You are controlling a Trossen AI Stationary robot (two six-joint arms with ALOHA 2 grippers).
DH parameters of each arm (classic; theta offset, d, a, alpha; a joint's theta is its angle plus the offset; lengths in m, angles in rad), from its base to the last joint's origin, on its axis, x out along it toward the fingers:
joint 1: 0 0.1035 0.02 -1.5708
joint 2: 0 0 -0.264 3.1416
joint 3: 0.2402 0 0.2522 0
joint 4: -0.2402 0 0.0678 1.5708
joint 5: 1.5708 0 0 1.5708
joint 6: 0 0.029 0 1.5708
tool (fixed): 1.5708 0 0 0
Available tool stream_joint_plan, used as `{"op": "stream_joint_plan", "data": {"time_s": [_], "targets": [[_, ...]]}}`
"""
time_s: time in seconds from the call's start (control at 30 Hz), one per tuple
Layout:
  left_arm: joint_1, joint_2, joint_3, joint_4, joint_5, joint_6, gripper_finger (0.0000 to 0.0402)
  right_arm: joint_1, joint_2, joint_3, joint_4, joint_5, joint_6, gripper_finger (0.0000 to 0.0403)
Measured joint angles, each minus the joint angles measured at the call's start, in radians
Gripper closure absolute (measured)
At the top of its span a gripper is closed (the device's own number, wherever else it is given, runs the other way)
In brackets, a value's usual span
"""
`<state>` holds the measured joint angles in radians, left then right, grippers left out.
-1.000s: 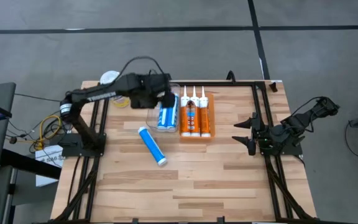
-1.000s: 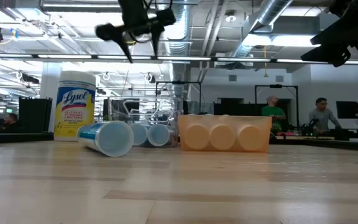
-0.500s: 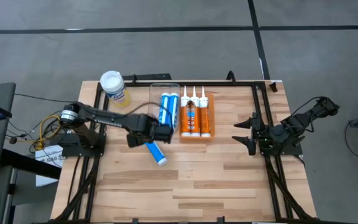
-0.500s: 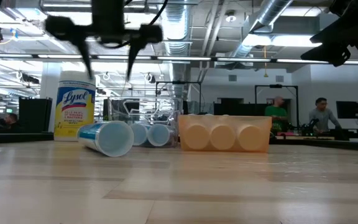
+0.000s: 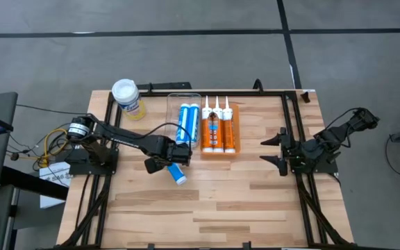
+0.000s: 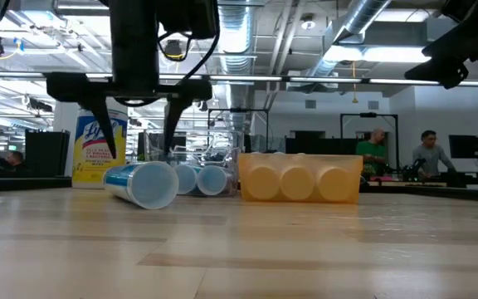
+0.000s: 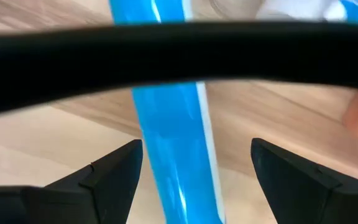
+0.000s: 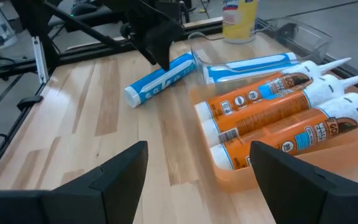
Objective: Pick & place silicon tubes, Sealant and Lysol wipes
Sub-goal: Put the blue sealant into the transparent bin
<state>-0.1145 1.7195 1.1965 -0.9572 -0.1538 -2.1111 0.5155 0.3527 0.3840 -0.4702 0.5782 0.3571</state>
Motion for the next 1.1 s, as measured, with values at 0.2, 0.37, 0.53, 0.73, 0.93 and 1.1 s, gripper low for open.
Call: {"op": "stream_joint_plan", "data": {"time_s": [0.2,0.37,0.53,0.73,0.93,1.1], "targets": [[0.007,-0.001,-0.019,0.006,0.0,-0.004,0.0109,0.0,0.0,0.0,0.0,-0.005,-0.01,0.0127],[0.016,-0.001,-0.033,0.033,0.0,-0.004,0.0109,-0.001,0.0,0.0,0.0,-0.03,-0.017,0.0127],[0.019,0.002,-0.061,0.088,0.005,-0.024,0.0109,-0.001,0.0,0.0,0.0,-0.029,-0.017,0.0127],[0.019,0.064,-0.073,0.097,0.045,-0.057,0.0109,-0.001,0.0,0.0,0.0,-0.029,-0.017,0.0127],[0.02,0.156,-0.068,0.13,0.127,-0.056,0.0109,-0.001,0.0,0.0,0.006,-0.03,-0.017,0.0127],[0.018,0.184,-0.066,0.15,0.158,-0.029,0.0117,-0.001,0.0,0.0,0.007,-0.03,-0.017,0.0127]]}}
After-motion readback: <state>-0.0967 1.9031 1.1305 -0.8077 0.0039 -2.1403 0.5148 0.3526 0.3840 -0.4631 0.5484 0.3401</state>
